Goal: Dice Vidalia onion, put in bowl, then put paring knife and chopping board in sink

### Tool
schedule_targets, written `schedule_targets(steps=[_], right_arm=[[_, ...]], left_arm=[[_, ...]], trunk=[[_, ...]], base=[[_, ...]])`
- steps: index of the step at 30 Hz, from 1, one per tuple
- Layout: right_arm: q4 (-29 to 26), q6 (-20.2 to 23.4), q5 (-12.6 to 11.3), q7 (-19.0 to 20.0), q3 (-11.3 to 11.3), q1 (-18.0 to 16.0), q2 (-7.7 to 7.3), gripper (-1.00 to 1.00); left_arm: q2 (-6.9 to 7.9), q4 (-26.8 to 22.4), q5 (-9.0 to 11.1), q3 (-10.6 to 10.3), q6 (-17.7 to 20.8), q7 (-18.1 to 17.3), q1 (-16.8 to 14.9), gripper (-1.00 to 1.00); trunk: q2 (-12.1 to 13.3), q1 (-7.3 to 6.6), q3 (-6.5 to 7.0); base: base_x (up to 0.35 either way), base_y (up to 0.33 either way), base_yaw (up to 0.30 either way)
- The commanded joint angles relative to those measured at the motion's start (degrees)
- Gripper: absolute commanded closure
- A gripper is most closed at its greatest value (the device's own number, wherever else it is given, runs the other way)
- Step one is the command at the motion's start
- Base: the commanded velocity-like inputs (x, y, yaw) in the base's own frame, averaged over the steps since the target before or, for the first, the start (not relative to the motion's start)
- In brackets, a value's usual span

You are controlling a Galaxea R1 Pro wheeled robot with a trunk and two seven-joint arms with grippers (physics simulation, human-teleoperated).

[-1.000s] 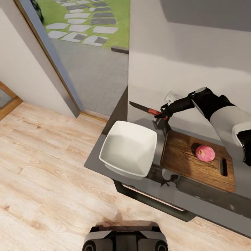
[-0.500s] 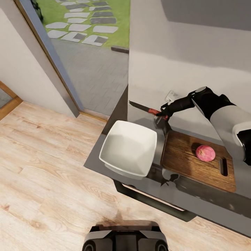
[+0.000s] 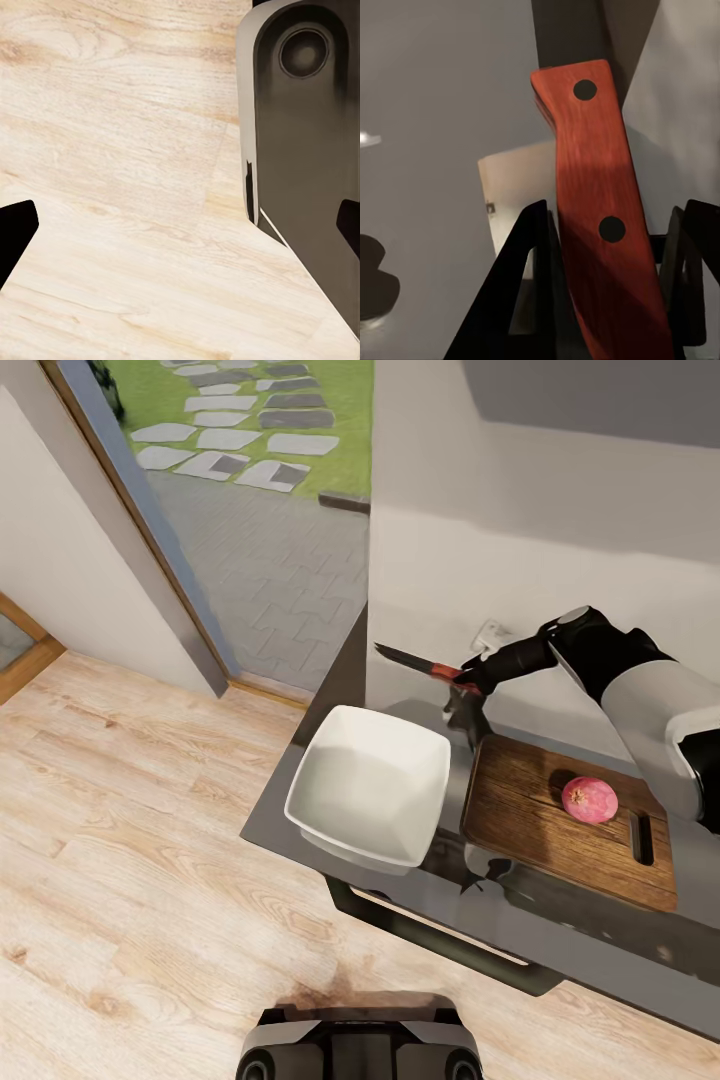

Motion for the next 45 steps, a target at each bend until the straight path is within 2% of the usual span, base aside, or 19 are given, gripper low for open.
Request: schedule_targets(steps=[1,25,45], right_arm=[[-0.1,1.0,0.2,0.3,0.3,1.9,0.19,1.0],[-0.8,1.6,0.4,0.7,0.3,1.9,0.42,1.0],[-1.2,4.6,0.4,0.7,0.1,1.9,0.68,1.0]], left_arm=[[-0.04,0.1,-0.1,-0.3,-0.2,0.3,-0.1,-1.0],[-0.04,0.1,-0.1,-0.3,-0.2,0.3,-0.1,-1.0],[-0.04,0.1,-0.1,-0.3,-0.2,0.3,-0.1,-1.0]], trunk=[[0.0,0.06,-0.07],[0.0,0.06,-0.07],[0.0,0.06,-0.07]], base=[[0.0,0.0,0.0],[0.0,0.0,0.0],[0.0,0.0,0.0]])
